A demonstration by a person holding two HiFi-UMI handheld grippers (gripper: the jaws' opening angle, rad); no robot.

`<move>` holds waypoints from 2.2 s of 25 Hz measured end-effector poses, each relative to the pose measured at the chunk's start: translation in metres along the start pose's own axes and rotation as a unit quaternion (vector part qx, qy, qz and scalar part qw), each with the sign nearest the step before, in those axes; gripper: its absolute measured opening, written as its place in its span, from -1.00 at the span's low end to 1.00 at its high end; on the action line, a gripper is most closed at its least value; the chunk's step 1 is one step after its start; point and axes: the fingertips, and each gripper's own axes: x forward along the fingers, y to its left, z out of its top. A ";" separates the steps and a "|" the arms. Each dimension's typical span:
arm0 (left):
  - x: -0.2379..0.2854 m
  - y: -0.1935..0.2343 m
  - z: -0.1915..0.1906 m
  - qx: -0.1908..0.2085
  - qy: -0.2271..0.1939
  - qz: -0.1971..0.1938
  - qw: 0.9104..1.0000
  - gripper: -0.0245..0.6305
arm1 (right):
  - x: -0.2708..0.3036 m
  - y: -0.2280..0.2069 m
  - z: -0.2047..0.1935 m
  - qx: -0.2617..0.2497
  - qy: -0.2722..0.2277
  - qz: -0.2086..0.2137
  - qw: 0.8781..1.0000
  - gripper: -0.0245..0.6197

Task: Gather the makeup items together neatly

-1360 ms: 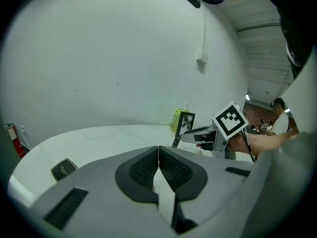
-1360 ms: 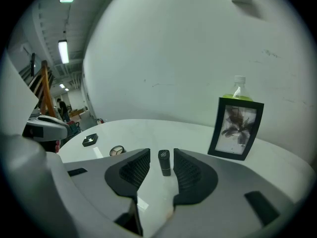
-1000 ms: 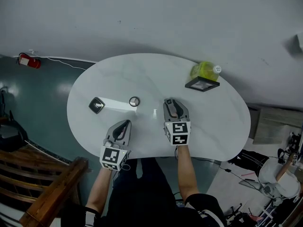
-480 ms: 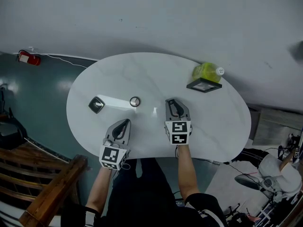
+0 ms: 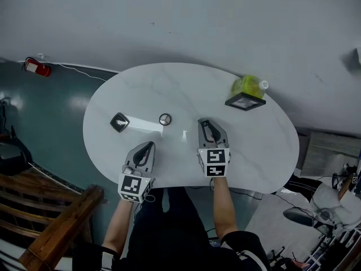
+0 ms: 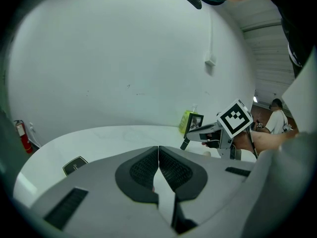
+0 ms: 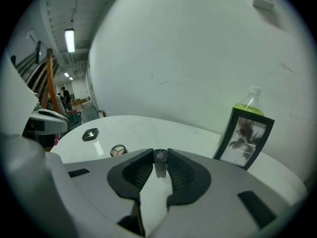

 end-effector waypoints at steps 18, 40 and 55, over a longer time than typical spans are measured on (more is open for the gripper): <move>-0.084 0.028 -0.034 -0.001 -0.019 0.036 0.999 -0.86 | -0.035 0.132 -0.009 -0.044 -0.007 0.074 0.996 -0.60; -0.116 0.056 -0.092 -0.038 -0.003 0.063 0.997 -0.86 | -0.018 0.194 -0.054 -0.076 0.019 0.103 0.992 -0.60; -0.121 0.052 -0.095 -0.040 -0.003 0.062 0.997 -0.86 | -0.021 0.200 -0.057 -0.067 0.014 0.111 0.992 -0.49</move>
